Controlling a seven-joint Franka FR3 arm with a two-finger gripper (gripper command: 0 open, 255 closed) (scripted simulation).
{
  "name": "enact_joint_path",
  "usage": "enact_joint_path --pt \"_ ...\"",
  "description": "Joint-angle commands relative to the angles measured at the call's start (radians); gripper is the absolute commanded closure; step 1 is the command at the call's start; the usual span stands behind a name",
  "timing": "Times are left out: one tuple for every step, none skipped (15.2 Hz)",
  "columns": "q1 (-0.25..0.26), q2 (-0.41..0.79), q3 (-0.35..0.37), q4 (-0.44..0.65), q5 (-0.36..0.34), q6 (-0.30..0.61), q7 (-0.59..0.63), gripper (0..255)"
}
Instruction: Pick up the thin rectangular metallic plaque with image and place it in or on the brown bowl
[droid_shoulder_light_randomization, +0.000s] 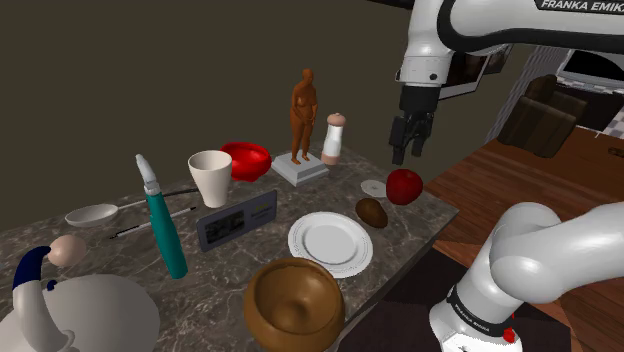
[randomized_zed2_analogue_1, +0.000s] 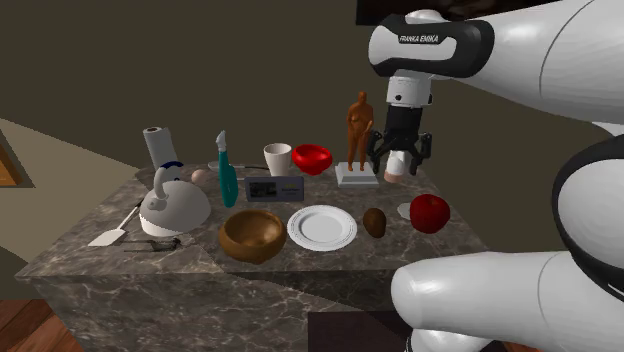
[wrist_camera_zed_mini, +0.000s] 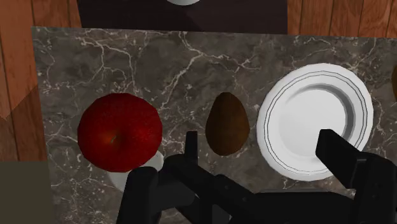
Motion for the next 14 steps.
enact_joint_path --pt "0.0 0.0 0.0 0.0 0.0 0.0 0.0 0" --pt "0.015 0.036 -0.001 0.013 -0.004 0.026 -0.034 0" --pt "0.029 0.072 -0.002 0.027 -0.009 0.051 -0.067 0" --pt "0.044 0.108 -0.002 0.042 -0.012 0.075 -0.1 0" --pt "0.058 0.143 -0.001 0.059 -0.015 0.097 -0.133 0" --pt "0.071 0.178 0.0 0.076 -0.018 0.119 -0.165 0" --pt "0.085 0.213 0.001 0.094 -0.02 0.139 -0.197 0" --pt "0.098 0.248 0.004 0.112 -0.022 0.159 -0.228 0" --pt "0.111 0.281 0.006 0.132 -0.024 0.177 -0.259 0" --pt "0.123 0.315 0.01 0.152 -0.026 0.194 -0.289 0" --pt "0.136 0.347 0.014 0.172 -0.027 0.21 -0.319 0" --pt "0.148 0.379 0.018 0.193 -0.029 0.226 -0.349 0" --pt "0.16 0.411 0.023 0.215 -0.03 0.24 -0.378 0" --pt "0.171 0.442 0.029 0.237 -0.032 0.254 -0.406 0"
